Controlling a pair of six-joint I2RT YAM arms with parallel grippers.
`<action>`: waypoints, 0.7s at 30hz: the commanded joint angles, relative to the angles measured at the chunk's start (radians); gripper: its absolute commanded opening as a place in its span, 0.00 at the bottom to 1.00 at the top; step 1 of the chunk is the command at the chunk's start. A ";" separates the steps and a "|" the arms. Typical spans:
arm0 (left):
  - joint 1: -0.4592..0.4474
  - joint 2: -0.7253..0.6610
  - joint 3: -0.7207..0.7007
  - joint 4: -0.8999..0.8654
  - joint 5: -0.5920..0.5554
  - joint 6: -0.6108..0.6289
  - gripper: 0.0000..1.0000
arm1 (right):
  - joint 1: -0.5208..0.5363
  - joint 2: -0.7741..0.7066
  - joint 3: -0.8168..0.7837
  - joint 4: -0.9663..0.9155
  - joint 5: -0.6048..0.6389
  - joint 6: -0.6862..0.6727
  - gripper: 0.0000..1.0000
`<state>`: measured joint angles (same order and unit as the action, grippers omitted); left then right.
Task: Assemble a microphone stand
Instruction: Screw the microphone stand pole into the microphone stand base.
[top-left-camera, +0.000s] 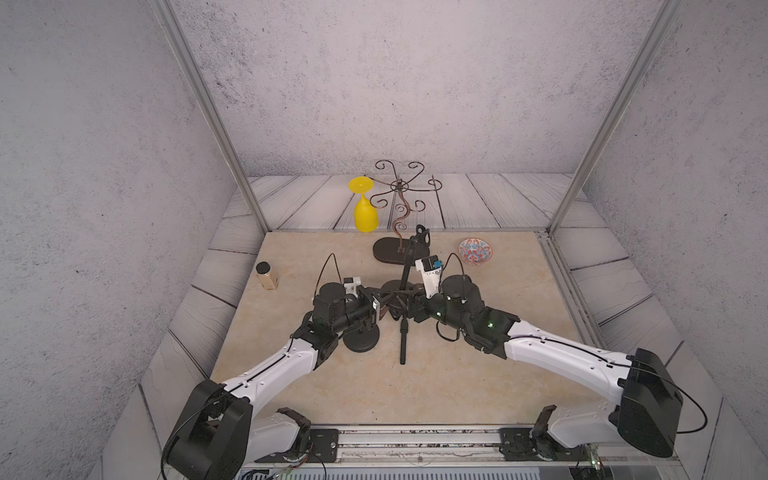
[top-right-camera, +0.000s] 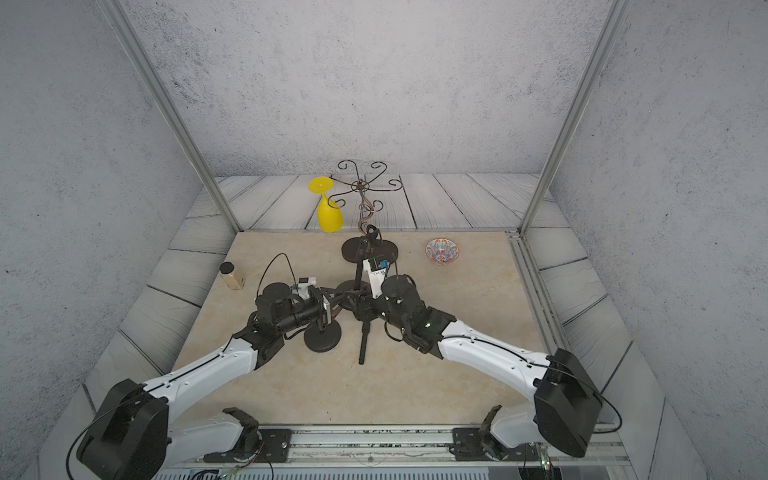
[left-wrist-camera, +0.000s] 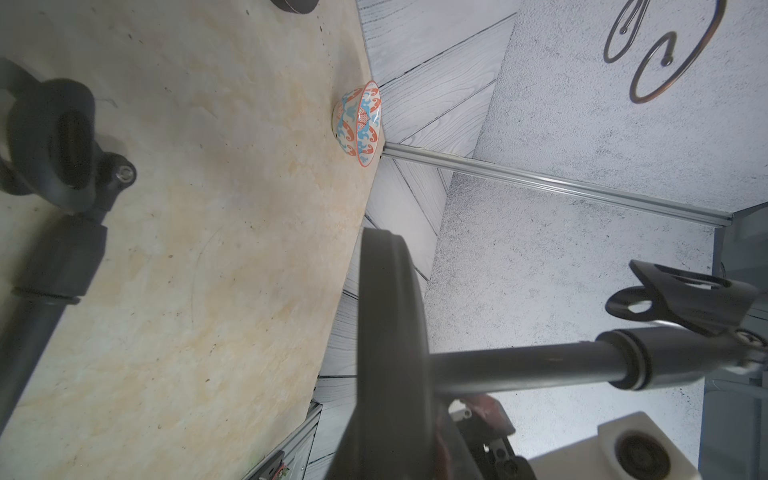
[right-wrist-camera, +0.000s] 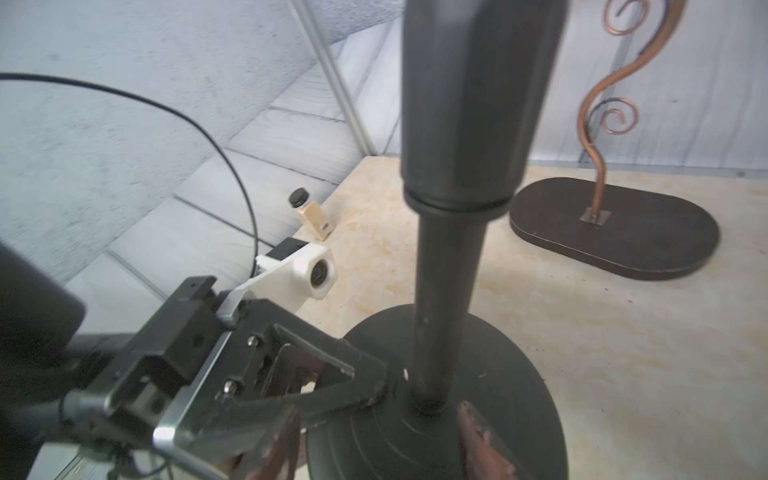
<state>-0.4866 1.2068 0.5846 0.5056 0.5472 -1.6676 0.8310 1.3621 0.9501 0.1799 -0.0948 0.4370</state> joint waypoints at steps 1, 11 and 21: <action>-0.004 -0.016 0.031 0.105 0.017 0.007 0.00 | -0.071 0.000 0.001 0.041 -0.337 -0.152 0.61; -0.004 -0.034 0.031 0.096 0.016 -0.003 0.00 | -0.171 0.126 0.082 0.079 -0.567 -0.239 0.58; -0.005 -0.043 0.032 0.082 0.013 0.001 0.00 | -0.199 0.178 0.106 0.094 -0.553 -0.230 0.49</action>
<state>-0.4877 1.1980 0.5846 0.5041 0.5442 -1.6752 0.6376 1.5173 1.0260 0.2455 -0.6178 0.2226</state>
